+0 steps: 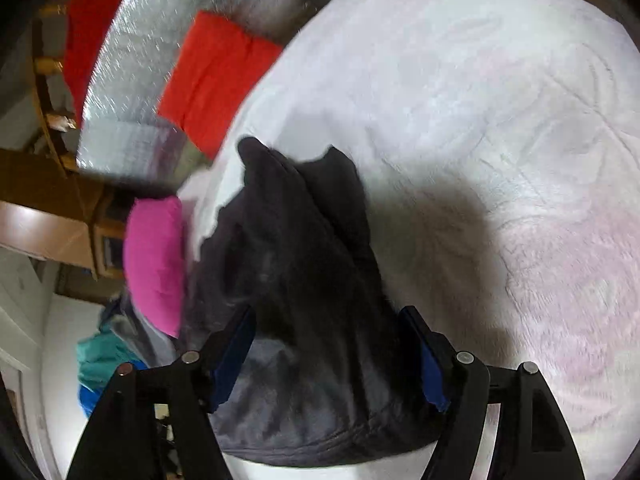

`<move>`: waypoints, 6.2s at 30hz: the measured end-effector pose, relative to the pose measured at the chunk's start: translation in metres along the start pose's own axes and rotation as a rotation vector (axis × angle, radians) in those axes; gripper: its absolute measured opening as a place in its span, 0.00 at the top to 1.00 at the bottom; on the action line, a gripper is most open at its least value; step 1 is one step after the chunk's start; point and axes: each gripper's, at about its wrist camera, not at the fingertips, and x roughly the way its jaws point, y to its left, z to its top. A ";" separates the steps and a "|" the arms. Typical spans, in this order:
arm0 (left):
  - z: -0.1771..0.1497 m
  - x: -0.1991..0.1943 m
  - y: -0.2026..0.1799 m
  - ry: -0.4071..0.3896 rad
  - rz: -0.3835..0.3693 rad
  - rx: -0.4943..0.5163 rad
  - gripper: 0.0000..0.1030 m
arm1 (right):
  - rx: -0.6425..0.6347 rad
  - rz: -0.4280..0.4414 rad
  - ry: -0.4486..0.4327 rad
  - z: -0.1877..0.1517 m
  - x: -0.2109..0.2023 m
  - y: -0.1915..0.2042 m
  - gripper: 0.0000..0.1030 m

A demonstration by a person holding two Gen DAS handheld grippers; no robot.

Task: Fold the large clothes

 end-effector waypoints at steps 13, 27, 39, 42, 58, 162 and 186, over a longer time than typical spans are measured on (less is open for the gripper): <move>-0.001 0.018 -0.031 -0.016 -0.075 0.011 0.47 | -0.191 0.010 -0.075 -0.005 0.030 0.041 0.56; 0.002 0.017 -0.045 -0.055 0.120 0.068 0.29 | -0.186 -0.123 -0.092 -0.008 0.016 0.045 0.40; -0.052 -0.065 -0.072 -0.335 0.249 0.131 0.22 | -0.160 -0.078 -0.329 -0.065 -0.083 0.049 0.20; -0.081 -0.071 -0.079 -0.313 0.217 0.180 0.19 | -0.142 -0.008 -0.305 -0.094 -0.088 0.044 0.19; -0.099 -0.011 -0.080 0.016 0.114 0.100 0.18 | 0.111 0.098 -0.003 -0.145 0.012 0.028 0.18; -0.123 0.006 -0.146 -0.135 0.335 0.362 0.33 | -0.203 -0.055 -0.041 -0.135 0.026 0.096 0.30; -0.124 -0.003 -0.143 -0.186 0.400 0.411 0.29 | 0.065 -0.106 -0.256 -0.092 -0.008 0.032 0.55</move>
